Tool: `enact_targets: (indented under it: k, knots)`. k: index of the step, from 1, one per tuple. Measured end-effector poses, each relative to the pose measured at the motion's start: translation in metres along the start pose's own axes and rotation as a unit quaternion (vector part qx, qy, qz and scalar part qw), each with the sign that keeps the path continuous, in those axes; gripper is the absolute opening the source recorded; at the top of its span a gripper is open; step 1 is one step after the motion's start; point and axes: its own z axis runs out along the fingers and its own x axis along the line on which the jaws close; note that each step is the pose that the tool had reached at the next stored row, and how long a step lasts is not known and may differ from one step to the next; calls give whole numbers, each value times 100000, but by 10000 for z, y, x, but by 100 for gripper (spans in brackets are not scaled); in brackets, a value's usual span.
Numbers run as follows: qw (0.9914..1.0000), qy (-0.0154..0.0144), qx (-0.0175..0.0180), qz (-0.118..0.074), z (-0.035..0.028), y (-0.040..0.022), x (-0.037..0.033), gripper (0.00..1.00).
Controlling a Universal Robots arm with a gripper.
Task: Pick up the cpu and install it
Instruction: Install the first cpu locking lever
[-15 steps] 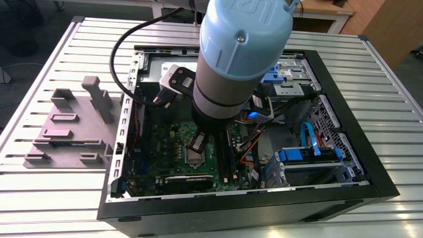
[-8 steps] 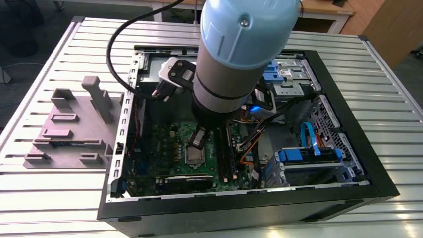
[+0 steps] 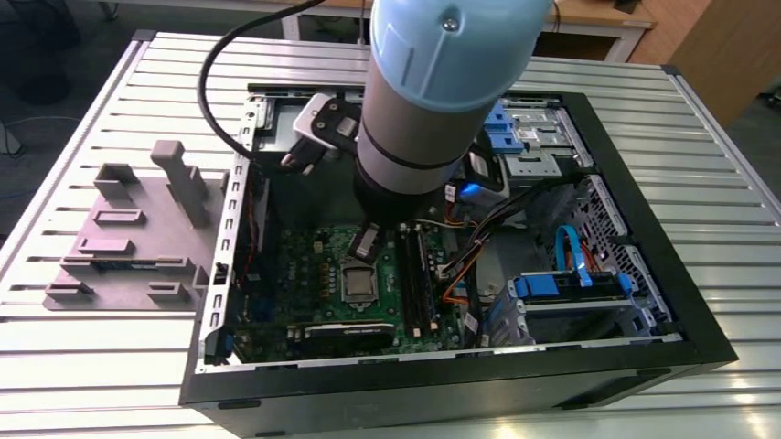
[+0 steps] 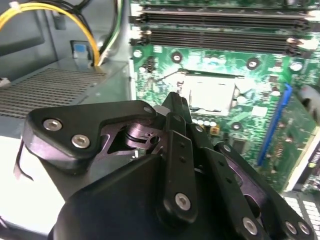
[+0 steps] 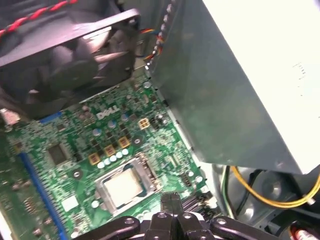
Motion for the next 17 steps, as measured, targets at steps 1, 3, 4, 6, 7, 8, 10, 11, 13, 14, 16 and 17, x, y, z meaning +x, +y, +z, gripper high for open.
enact_targets:
  k: [1, 3, 4, 6, 7, 8, 10, 11, 13, 14, 16, 17]
  knots:
    - [100000, -30, -17, -1, 6, 12, -24, 11]
    - [100000, -45, -20, 0, 16, 30, -60, 11]
    - [100000, -57, -29, -4, 21, 39, -79, 11]
    - [100000, -92, -52, -4, 30, 59, -117, 11]
    - [100000, -116, -60, -8, 35, 69, -138, 11]
    - [100000, -131, -66, -9, 39, 77, -154, 11]
    - [100000, -139, -70, -10, 46, 92, -184, 11]
    - [100000, -141, -73, -10, 49, 99, -198, 11]
    - [100000, -135, -70, -10, 56, 113, -225, 11]
    - [100000, -141, -72, -9, 59, 118, -235, 11]
    - [100000, -147, -75, -14, 63, 123, -249, 11]
    - [100000, -143, -75, -19, 65, 125, -251, 11]
